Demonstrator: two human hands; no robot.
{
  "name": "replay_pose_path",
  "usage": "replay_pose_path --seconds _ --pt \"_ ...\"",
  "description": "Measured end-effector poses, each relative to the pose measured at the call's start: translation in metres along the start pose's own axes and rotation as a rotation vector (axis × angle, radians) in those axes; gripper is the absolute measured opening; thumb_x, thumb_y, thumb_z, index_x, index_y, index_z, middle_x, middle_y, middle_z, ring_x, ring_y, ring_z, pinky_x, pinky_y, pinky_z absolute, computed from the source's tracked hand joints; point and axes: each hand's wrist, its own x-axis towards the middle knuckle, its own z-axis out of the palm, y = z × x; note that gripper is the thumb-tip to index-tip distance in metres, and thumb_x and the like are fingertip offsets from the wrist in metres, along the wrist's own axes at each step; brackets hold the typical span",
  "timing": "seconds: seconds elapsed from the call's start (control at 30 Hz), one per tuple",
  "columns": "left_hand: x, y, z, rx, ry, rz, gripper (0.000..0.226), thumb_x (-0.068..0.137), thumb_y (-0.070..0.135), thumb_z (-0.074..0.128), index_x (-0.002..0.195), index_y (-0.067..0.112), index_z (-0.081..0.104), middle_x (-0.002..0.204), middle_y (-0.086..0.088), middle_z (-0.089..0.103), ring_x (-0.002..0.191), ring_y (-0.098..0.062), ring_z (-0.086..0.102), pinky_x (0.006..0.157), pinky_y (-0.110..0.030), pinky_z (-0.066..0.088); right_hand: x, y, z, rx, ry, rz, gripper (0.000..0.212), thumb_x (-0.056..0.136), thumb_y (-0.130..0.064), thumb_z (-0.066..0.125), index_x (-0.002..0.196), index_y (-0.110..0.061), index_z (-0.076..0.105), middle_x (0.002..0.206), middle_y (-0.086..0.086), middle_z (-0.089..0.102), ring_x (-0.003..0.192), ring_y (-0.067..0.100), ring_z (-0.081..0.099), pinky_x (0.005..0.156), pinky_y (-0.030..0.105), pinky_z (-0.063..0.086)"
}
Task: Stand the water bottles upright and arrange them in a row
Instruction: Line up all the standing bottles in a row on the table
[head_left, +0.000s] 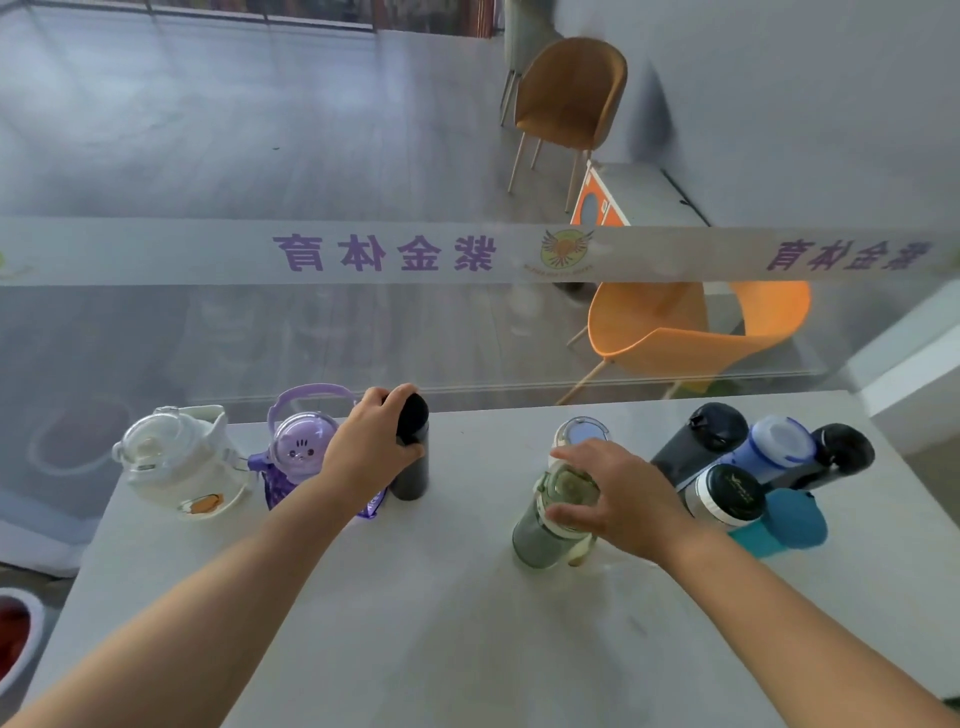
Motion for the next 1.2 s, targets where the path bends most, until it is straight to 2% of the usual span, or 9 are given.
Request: replay_pose_path --seconds 0.13,0.23,0.4,0.53,0.73,1.2 --pt "-0.002 0.002 -0.003 0.027 0.014 0.029 0.069 0.074 0.025 0.071 0.133 0.025 0.036 0.128 -0.007 0.045 0.117 -0.026 0.042 0.088 -0.032 0.045 -0.005 -0.003 0.004 -0.191 -0.014 -0.040 0.079 0.068 -0.061 0.064 0.134 -0.029 0.035 0.122 -0.007 0.053 0.105 0.015 0.051 0.080 0.026 0.042" --pt "-0.005 0.001 -0.006 0.020 0.033 0.026 0.065 0.076 0.022 0.070 0.133 0.025 0.038 0.128 -0.007 0.046 0.119 -0.025 0.041 0.088 -0.032 0.043 -0.001 -0.011 0.004 -0.150 0.012 -0.023 0.068 0.070 -0.053 0.066 0.127 -0.026 0.042 0.120 -0.006 0.055 0.100 0.015 0.053 0.075 0.024 0.043" --pt "-0.005 -0.005 -0.009 0.012 0.009 0.039 0.064 0.076 0.018 0.069 0.133 0.025 0.039 0.127 -0.006 0.049 0.116 -0.025 0.044 0.089 -0.033 0.045 0.024 -0.024 0.006 -0.120 0.012 -0.037 0.064 0.070 -0.047 0.067 0.126 -0.022 0.045 0.121 -0.003 0.057 0.103 0.015 0.051 0.082 0.026 0.044" --pt "-0.002 -0.006 -0.010 -0.005 -0.017 0.017 0.066 0.076 0.017 0.070 0.134 0.024 0.039 0.127 -0.006 0.048 0.117 -0.026 0.043 0.090 -0.034 0.044 0.052 -0.034 0.009 -0.094 0.046 -0.052 0.062 0.072 -0.044 0.067 0.125 -0.020 0.045 0.120 -0.001 0.057 0.106 0.017 0.050 0.084 0.027 0.039" --pt "0.001 -0.003 -0.010 -0.013 -0.043 -0.035 0.067 0.077 0.020 0.069 0.135 0.026 0.036 0.129 -0.005 0.044 0.114 -0.027 0.047 0.087 -0.036 0.047 0.093 -0.050 0.013 -0.106 0.031 -0.103 0.073 0.074 -0.041 0.068 0.136 -0.016 0.037 0.132 0.004 0.052 0.120 0.023 0.045 0.095 0.032 0.038" --pt "0.006 0.001 -0.007 -0.028 0.033 -0.062 0.065 0.078 0.018 0.069 0.134 0.020 0.037 0.128 -0.009 0.046 0.111 -0.030 0.050 0.088 -0.037 0.048 0.122 -0.056 0.014 -0.205 -0.006 -0.164 0.079 0.077 -0.043 0.063 0.142 -0.019 0.026 0.124 0.002 0.055 0.111 0.023 0.048 0.085 0.034 0.043"
